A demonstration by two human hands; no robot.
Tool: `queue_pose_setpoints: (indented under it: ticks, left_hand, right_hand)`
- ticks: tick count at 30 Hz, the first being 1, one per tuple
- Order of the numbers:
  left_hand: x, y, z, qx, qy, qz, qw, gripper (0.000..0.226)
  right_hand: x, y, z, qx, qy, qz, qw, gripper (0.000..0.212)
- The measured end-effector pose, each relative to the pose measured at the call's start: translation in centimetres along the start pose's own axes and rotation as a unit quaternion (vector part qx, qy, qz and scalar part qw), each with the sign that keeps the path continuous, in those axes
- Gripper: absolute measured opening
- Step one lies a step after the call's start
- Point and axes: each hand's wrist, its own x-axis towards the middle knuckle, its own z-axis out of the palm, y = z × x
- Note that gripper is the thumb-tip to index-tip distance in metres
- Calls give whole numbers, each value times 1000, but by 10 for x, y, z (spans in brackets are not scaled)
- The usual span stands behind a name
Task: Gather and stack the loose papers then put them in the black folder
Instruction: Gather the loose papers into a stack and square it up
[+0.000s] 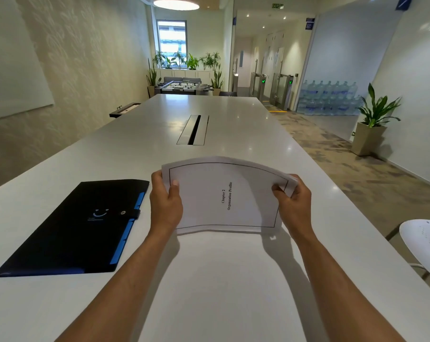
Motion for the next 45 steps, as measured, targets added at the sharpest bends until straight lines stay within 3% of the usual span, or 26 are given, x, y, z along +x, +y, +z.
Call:
queue_pose_setpoints:
  ticks: [4,10,17,24,30,34,36,39,42,45]
  left_hand:
    - [-2,2,1,-5,12,5,1000,20]
    - [-20,-17,3,-6,-12,-34,999,26]
    - [-16,-14,7,-19,-8,-23,1000,23]
    - [-29,-34,7,15,-38,-56,998,22]
    - [-4,-31,-2,55,-29,-61,996,24]
    - [11,-37,-20,-55,-50,-210,975,15]
    - [9,-39,-25,-124,-57,-256,957,13]
    - [-2,-36,-19,-210,-60,-266,939,17]
    - [-13,-25,-1,-296,-69,-261,916,24]
    - [-25,-11,25,-305,-54,-249,918,24]
  right_hand:
    - [-3,-2,3,-27,22,-32,999,23]
    - [-23,29,4,-19,8,67,998,32]
    - [-17,24,7,-9,25,64,998,34]
    - [-28,38,1,-11,-2,97,995,29]
    - [-21,31,-5,3,-4,104,995,12]
    - [-18,35,-11,17,23,151,988,20]
    - [-18,38,-12,79,49,200,975,25]
    - [-18,37,-4,230,89,273,930,37]
    - [-22,32,13,264,117,302,909,35]
    - [-35,28,34,304,119,325,888,41]
